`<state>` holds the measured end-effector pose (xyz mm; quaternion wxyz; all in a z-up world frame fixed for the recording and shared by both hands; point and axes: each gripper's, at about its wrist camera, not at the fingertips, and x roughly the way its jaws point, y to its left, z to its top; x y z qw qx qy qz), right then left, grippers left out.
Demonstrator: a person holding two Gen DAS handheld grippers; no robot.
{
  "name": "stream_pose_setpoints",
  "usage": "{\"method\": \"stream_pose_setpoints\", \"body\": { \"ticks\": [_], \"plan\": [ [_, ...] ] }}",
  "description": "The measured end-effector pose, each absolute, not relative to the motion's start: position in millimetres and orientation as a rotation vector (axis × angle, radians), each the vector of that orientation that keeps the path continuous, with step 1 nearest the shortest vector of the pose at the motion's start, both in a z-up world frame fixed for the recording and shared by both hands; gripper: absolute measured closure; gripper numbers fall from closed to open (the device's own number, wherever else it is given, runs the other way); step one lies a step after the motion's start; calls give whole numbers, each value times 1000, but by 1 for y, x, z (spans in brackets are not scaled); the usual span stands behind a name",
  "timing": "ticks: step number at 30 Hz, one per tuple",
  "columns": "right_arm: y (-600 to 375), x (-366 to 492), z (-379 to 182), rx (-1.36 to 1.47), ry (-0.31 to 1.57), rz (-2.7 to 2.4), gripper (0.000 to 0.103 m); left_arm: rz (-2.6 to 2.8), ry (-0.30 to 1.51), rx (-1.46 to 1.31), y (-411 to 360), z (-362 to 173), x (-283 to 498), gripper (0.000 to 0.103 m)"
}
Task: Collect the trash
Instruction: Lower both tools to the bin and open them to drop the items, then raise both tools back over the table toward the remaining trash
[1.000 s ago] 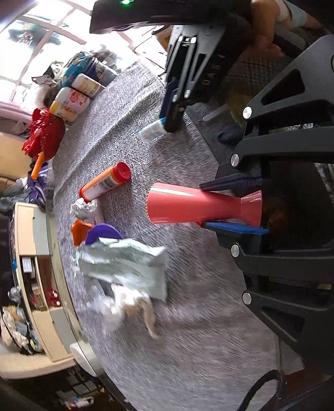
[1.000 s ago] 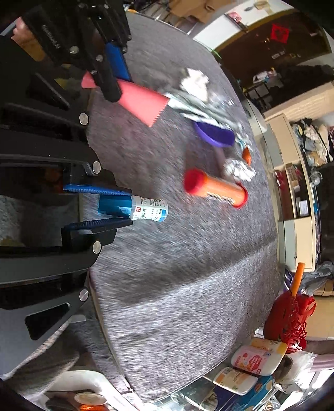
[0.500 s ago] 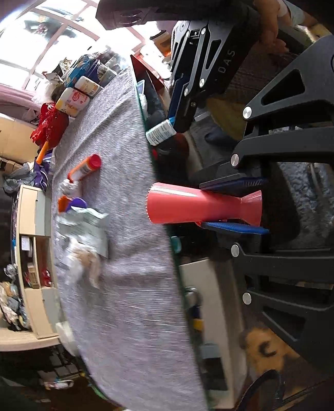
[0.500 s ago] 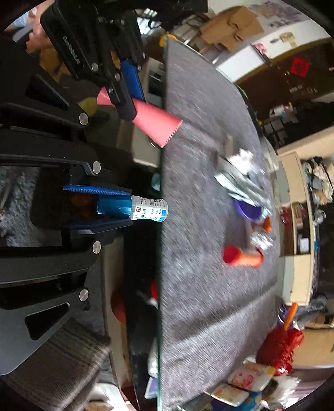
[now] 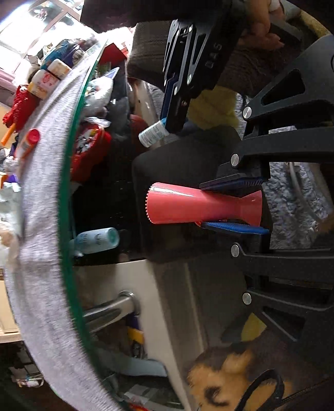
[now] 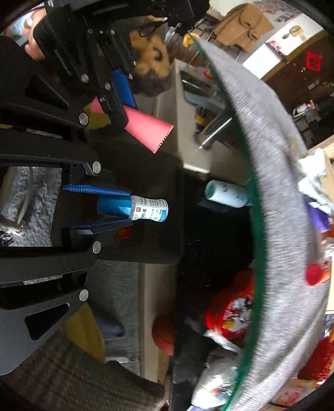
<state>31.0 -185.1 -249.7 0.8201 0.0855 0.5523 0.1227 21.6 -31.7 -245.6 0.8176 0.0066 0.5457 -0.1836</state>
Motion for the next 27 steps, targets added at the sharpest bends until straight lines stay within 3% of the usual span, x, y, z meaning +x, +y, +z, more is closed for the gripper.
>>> {"method": "stream_pose_setpoints", "body": {
  "ticks": [20, 25, 27],
  "plan": [
    [-192, 36, -260, 209, 1189, 255, 82, -382, 1238, -12, -31, -267, 30, 80],
    [-199, 36, -261, 229, 1190, 231, 81, -374, 1238, -10, -31, -267, 30, 61],
    [-201, 36, -261, 233, 1189, 222, 74, -374, 1235, -9, -31, -267, 30, 58]
  ]
}}
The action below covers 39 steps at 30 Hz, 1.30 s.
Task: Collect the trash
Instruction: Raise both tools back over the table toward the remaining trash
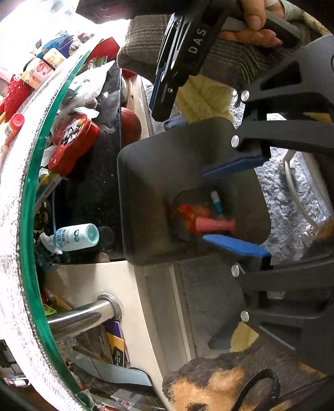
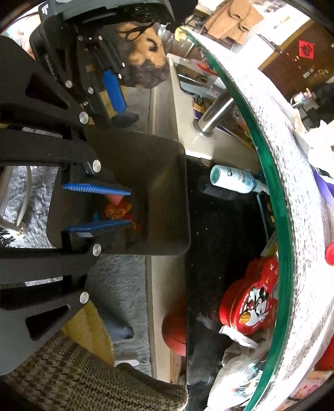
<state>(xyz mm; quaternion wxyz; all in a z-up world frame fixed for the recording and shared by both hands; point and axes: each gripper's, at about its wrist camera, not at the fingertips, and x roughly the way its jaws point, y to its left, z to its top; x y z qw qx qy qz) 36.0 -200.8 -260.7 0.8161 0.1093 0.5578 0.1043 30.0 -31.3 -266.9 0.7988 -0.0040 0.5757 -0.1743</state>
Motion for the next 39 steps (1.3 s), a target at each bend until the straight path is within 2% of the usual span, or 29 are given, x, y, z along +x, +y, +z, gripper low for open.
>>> {"method": "stream_pose_setpoints", "body": {
  "ticks": [4, 10, 12, 16, 30, 39],
  "plan": [
    [-202, 36, -259, 215, 1174, 193, 44, -366, 1233, -8, -30, -266, 31, 47],
    [-209, 36, -255, 212, 1159, 146, 26, -343, 1206, -13, -25, -257, 33, 24],
    [-211, 37, -254, 219, 1157, 137, 24, -343, 1199, -20, -24, -252, 33, 18],
    [-215, 39, -246, 239, 1148, 119, 22, -333, 1173, -21, -22, -238, 35, 14],
    [-235, 87, -134, 220, 932, 97, 22, -305, 1015, -20, -10, -141, 78, 13],
    [-261, 136, -112, 185, 884, 28, 22, -297, 954, 13, -10, -109, 135, 13]
  ]
}}
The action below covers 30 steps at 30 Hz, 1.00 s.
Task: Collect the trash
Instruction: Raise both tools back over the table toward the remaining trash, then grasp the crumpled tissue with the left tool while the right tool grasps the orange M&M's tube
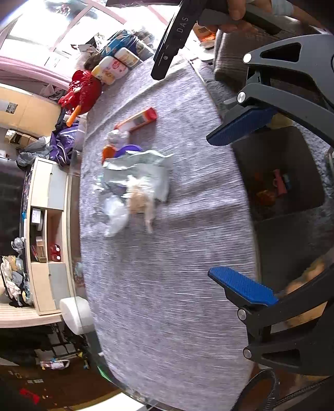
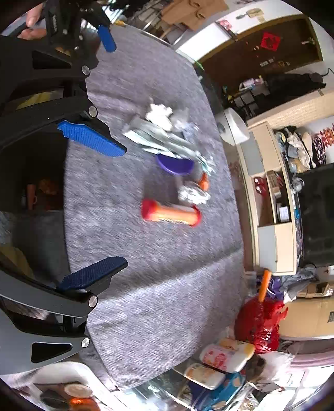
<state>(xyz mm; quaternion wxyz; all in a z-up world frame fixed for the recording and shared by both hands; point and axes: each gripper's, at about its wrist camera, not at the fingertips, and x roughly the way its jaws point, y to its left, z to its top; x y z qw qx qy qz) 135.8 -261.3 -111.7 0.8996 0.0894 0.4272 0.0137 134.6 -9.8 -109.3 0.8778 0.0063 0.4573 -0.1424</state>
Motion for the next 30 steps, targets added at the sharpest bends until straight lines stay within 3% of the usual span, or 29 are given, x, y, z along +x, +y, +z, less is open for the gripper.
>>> {"method": "stream_pose_setpoints", "body": {
  "ticks": [14, 16, 18, 23, 26, 30],
  "plan": [
    [-261, 213, -132, 163, 923, 21, 22, -329, 956, -3, -29, -117, 218, 14],
    [-261, 219, -138, 165, 931, 25, 22, -347, 962, 0, -33, -121, 226, 19],
    [-260, 222, -144, 173, 941, 31, 23, -364, 976, -6, -36, -125, 233, 32],
    [-256, 230, -154, 170, 959, 53, 36, -408, 1024, -32, -41, -143, 249, 62],
    [-253, 234, -162, 155, 979, 57, 42, -424, 1045, -31, -42, -151, 252, 71],
    [-248, 235, -172, 142, 1009, 58, 65, -419, 1051, -45, -40, -155, 255, 87]
  ]
}}
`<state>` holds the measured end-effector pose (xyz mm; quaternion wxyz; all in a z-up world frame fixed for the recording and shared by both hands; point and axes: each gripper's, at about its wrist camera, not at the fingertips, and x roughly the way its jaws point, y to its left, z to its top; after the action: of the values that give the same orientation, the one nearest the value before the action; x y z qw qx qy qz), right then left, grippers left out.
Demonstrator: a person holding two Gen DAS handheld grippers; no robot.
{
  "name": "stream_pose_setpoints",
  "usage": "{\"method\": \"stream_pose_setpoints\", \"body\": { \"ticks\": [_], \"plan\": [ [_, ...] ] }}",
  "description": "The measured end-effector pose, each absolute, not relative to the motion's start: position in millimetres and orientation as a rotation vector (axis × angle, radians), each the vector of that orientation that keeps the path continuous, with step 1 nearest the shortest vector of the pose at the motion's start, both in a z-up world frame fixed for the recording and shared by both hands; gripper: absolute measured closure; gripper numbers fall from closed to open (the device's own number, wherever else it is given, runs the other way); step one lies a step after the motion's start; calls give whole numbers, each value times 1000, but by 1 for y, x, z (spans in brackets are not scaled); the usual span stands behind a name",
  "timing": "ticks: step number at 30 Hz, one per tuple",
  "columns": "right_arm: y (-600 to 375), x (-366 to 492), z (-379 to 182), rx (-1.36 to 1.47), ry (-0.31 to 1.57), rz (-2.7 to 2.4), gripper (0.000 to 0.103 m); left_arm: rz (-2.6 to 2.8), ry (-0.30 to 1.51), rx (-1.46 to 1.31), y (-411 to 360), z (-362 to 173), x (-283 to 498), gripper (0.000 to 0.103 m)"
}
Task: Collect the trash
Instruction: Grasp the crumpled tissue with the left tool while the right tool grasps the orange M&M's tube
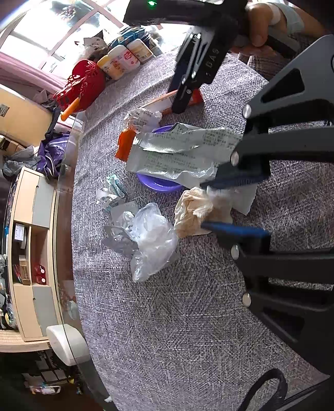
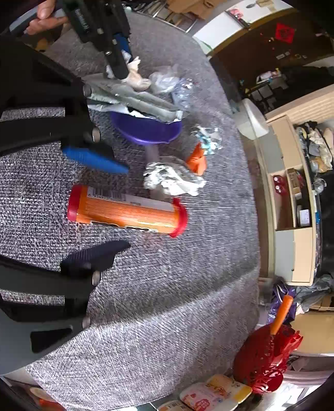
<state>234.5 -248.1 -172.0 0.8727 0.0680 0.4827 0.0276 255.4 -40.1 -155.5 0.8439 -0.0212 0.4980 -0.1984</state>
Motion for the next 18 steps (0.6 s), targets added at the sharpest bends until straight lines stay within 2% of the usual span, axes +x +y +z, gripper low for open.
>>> {"method": "stream_pose_setpoints", "body": {
  "ticks": [1, 5, 9, 18],
  "plan": [
    [-246, 234, -174, 130, 1012, 54, 69, -417, 1051, -49, -39, -155, 256, 88],
    [-248, 227, -171, 133, 993, 64, 71, -412, 1026, -37, -38, -150, 251, 93],
    [-255, 216, -158, 152, 952, 59, 74, -393, 983, -29, -32, -135, 241, 94],
    [-260, 180, -121, 153, 870, 60, 74, -363, 894, -30, -20, -97, 203, 94]
  ]
}}
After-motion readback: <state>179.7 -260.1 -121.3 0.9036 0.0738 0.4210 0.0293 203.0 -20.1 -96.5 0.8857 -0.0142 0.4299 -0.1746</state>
